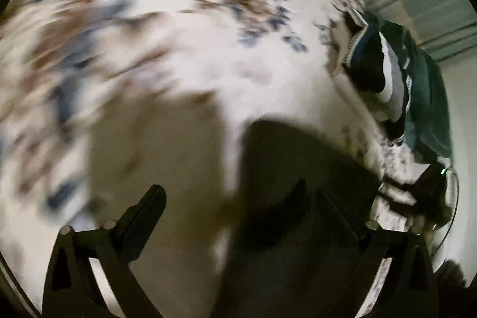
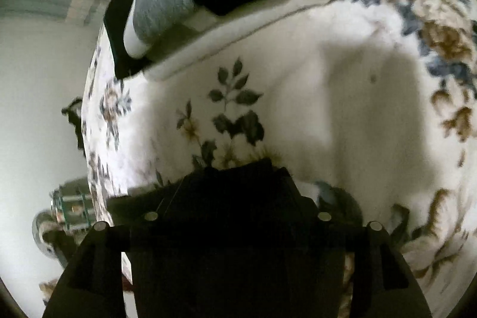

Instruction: Fold small clothes

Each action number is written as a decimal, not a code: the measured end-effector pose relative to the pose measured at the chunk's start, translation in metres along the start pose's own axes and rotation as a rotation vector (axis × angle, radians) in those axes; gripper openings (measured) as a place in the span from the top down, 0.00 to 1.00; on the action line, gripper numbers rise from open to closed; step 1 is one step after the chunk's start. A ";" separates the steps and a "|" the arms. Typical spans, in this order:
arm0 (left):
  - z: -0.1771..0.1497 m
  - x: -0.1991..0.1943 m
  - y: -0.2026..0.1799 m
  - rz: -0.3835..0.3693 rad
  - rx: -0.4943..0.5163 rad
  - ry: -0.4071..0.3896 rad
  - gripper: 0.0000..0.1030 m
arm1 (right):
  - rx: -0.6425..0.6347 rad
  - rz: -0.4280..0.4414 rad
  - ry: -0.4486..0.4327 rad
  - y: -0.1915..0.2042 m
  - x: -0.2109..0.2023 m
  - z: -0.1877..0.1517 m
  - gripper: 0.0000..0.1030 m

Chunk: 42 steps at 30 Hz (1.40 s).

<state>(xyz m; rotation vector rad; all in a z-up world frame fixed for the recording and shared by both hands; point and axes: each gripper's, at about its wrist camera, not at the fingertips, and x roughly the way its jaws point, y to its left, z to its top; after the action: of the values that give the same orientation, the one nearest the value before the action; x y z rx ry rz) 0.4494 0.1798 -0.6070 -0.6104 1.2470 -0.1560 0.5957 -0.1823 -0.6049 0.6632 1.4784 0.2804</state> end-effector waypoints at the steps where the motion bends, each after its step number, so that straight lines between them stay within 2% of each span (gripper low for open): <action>1: 0.004 0.009 -0.002 -0.012 0.004 0.011 0.21 | -0.007 0.005 0.001 0.003 0.007 0.000 0.41; 2: 0.014 0.022 -0.008 -0.025 0.011 0.021 0.40 | -0.022 0.017 -0.006 0.006 0.010 0.002 0.43; 3: 0.021 0.030 -0.012 -0.038 0.011 0.018 0.62 | -0.026 0.009 -0.019 0.010 0.015 0.004 0.62; 4: 0.030 0.040 -0.013 -0.038 -0.005 0.015 0.63 | -0.019 0.007 -0.027 0.011 0.016 0.005 0.88; 5: 0.033 0.037 -0.011 -0.044 -0.022 0.000 0.78 | 0.003 0.013 -0.043 0.010 0.018 0.009 0.91; 6: 0.037 0.034 -0.008 -0.058 -0.047 -0.014 0.84 | 0.040 0.009 -0.072 0.007 0.018 0.012 0.91; 8: 0.040 0.038 0.010 -0.098 -0.118 -0.006 0.85 | 0.109 -0.013 -0.091 0.000 0.026 0.020 0.91; 10: 0.040 0.042 0.011 -0.123 -0.134 0.006 0.85 | 0.119 -0.025 -0.065 -0.003 0.033 0.022 0.91; 13: 0.037 0.027 0.003 -0.112 -0.073 0.032 0.79 | 0.169 0.003 0.025 -0.010 0.036 0.016 0.86; 14: 0.033 0.019 0.002 -0.098 -0.052 0.038 0.71 | 0.208 0.022 0.043 -0.017 0.025 0.008 0.82; 16: 0.027 0.005 0.000 -0.058 -0.018 0.031 0.61 | 0.230 0.011 0.045 -0.026 0.004 -0.009 0.53; 17: 0.020 -0.008 0.002 -0.035 0.000 0.021 0.51 | 0.223 -0.026 0.047 -0.031 -0.013 -0.026 0.48; 18: 0.012 -0.017 0.006 -0.010 0.001 0.018 0.41 | 0.217 -0.049 0.054 -0.034 -0.021 -0.037 0.47; 22: -0.029 -0.040 0.029 0.051 -0.025 0.040 0.39 | 0.295 -0.093 0.127 -0.061 -0.039 -0.100 0.47; 26: -0.080 -0.045 0.053 0.104 -0.082 0.100 0.39 | 0.386 0.001 0.174 -0.079 -0.019 -0.150 0.47; 27: -0.090 -0.045 0.055 0.104 -0.093 0.111 0.39 | 0.389 0.024 0.156 -0.076 -0.017 -0.157 0.58; 28: -0.097 -0.045 0.055 0.105 -0.099 0.117 0.39 | 0.378 0.016 0.129 -0.070 -0.018 -0.163 0.94; 31: -0.108 -0.047 0.047 0.093 -0.094 0.110 0.39 | 0.324 -0.057 0.047 -0.053 -0.037 -0.177 0.94; 34: -0.108 -0.045 0.040 0.064 -0.096 0.112 0.39 | 0.351 -0.093 0.005 -0.057 -0.055 -0.191 0.95; 38: -0.102 -0.041 0.030 0.023 -0.090 0.105 0.38 | 0.374 -0.126 0.068 -0.074 -0.041 -0.197 0.95; 42: -0.096 -0.036 0.027 0.005 -0.079 0.111 0.38 | 0.347 -0.178 0.093 -0.085 -0.022 -0.197 0.95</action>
<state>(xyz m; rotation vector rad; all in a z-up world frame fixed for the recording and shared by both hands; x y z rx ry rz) 0.3434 0.1842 -0.6079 -0.6740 1.3665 -0.1387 0.3835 -0.2153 -0.6267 0.7962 1.6825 -0.0876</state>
